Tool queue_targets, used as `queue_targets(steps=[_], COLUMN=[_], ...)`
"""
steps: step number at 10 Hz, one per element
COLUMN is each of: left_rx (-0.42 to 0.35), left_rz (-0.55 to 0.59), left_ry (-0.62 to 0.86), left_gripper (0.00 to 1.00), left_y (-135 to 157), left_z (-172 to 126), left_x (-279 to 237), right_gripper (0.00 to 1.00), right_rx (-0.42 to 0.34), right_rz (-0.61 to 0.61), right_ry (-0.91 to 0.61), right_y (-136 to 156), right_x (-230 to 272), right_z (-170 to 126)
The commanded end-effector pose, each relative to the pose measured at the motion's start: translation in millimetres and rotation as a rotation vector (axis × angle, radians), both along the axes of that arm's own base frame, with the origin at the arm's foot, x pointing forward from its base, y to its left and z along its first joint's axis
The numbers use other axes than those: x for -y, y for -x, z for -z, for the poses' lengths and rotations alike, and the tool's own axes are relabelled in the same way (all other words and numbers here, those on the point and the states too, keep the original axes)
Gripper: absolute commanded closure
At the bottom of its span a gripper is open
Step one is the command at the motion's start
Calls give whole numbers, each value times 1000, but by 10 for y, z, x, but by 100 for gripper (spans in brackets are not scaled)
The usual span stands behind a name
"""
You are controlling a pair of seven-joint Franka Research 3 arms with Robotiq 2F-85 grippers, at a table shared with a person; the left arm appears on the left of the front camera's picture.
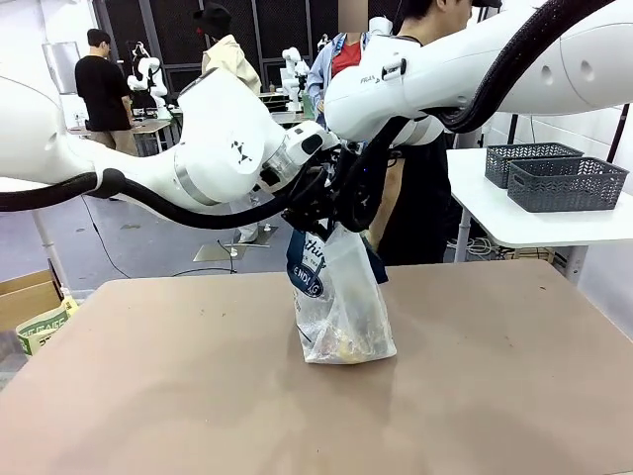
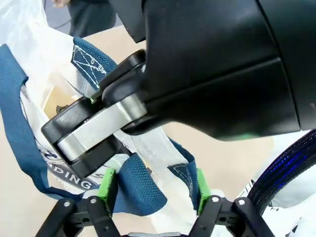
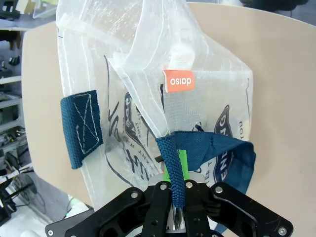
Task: Transfer purchased items from the store into the shopping bag.
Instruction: Move the Reusable shopping bag to the right side of the table.
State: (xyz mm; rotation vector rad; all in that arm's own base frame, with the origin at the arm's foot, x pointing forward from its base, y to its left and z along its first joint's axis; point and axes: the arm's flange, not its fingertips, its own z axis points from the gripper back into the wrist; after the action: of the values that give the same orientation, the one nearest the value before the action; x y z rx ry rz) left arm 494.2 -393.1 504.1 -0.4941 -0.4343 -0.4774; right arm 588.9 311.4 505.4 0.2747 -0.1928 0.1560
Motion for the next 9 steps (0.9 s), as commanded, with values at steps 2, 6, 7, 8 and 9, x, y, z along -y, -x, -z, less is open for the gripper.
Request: queue_targets(steps=[2,6,7,8,9], left_rx=[-12,-21,-17,-13,-8], left_rz=[-38,-57,-56,-55,-56], left_ry=[-10,-5,-6,-9,-12], left_gripper=[90,100,100,100,100], left_y=[-47,-30,-25,-22,-15], left_z=[-43,-56,-68,-82,-107], left_x=[-14,-62,-79,-102,-136], right_gripper=[100,100,100,100,100], right_rx=[-1,1,4,7,11], right_rz=[-11,-11,-8,-7,-5], right_ry=[-17,-25,-28,-31,-35], right_y=[-32,-30,-29,-29,-27], right_x=[-1,1,9,13,16], right_z=[13,6,-1,-11,-20])
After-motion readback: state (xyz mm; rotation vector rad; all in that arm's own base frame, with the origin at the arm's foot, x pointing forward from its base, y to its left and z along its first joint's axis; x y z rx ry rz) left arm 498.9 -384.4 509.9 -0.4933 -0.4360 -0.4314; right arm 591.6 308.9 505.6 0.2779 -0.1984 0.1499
